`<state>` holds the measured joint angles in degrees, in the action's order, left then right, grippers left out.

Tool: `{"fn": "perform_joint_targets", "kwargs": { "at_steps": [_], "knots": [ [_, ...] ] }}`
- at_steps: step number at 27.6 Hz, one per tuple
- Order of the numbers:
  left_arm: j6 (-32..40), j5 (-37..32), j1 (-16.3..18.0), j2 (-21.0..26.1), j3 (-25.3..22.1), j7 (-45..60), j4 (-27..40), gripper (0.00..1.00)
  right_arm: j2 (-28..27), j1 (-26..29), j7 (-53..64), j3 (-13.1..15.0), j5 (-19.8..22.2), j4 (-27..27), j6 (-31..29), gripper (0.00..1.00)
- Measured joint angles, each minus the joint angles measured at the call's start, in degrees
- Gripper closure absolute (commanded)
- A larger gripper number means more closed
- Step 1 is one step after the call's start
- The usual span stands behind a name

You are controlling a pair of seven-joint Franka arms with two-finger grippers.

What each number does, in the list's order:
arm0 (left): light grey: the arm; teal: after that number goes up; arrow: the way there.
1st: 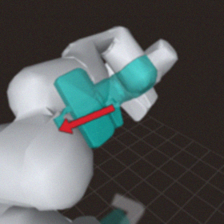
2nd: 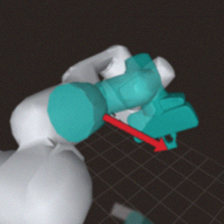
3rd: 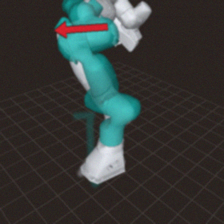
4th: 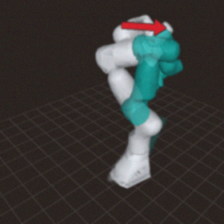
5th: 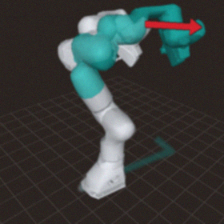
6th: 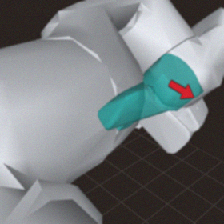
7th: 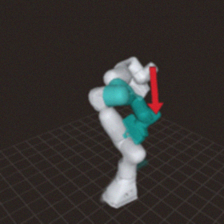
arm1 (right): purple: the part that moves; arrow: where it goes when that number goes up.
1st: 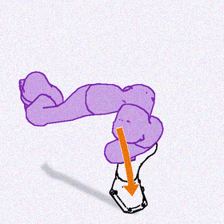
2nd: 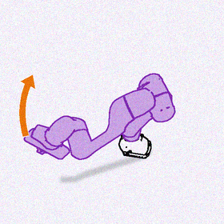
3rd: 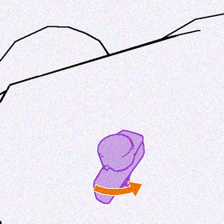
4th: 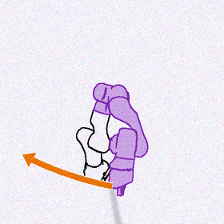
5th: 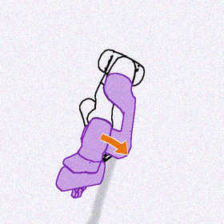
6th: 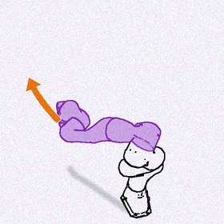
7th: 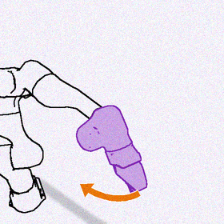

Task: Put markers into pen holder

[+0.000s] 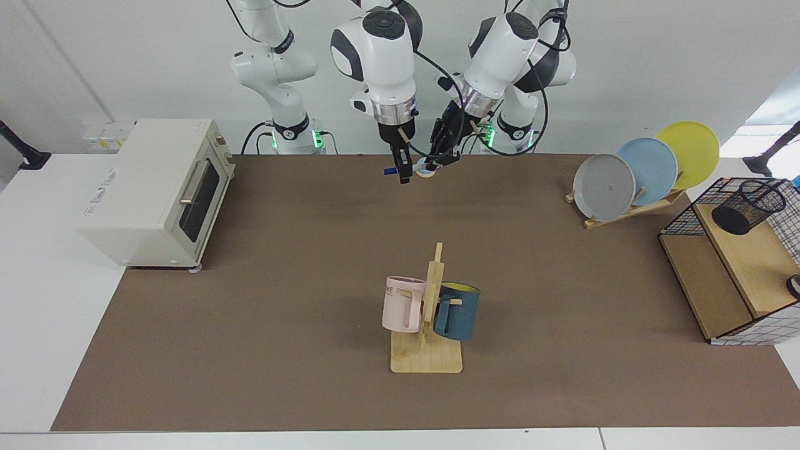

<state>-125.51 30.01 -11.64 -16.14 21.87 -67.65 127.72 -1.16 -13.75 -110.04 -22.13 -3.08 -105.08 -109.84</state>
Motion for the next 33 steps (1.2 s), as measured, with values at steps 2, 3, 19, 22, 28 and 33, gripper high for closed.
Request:
{"fn": "perform_joint_targets", "kwargs": {
  "at_steps": [2, 3, 19, 22, 28, 33],
  "knots": [
    [0.99, -1.55, 0.05, 0.00, -0.18, 0.35, 0.02, 1.00, 0.26, 0.13, 3.32, 0.37, 0.08, 0.12, 1.23, 0.00],
    [1.74, -2.79, 0.09, 0.00, -0.37, 0.83, 0.02, 1.00, 0.51, 0.38, 5.75, 0.49, 0.11, 0.17, 1.97, 0.00],
    [19.63, -35.89, 2.76, 0.09, -11.27, 10.59, -1.71, 1.00, 8.15, 2.52, 64.85, 16.85, 0.14, 0.22, 10.15, 0.00],
    [22.92, -43.34, 3.07, 0.64, -14.23, 11.00, -3.27, 1.00, 8.56, 2.63, 74.10, 19.71, 0.15, 0.21, 10.94, 0.00],
    [32.02, -52.40, 3.11, 4.00, -19.37, 12.90, -10.32, 1.00, 8.79, 2.80, 84.55, 23.44, 0.16, 0.21, 11.66, 0.00],
    [35.74, -58.70, 3.14, 8.16, -23.45, 10.50, -16.94, 1.00, 8.78, 4.33, 93.14, 25.63, 0.20, 0.21, 11.66, 0.00]
  ]
}}
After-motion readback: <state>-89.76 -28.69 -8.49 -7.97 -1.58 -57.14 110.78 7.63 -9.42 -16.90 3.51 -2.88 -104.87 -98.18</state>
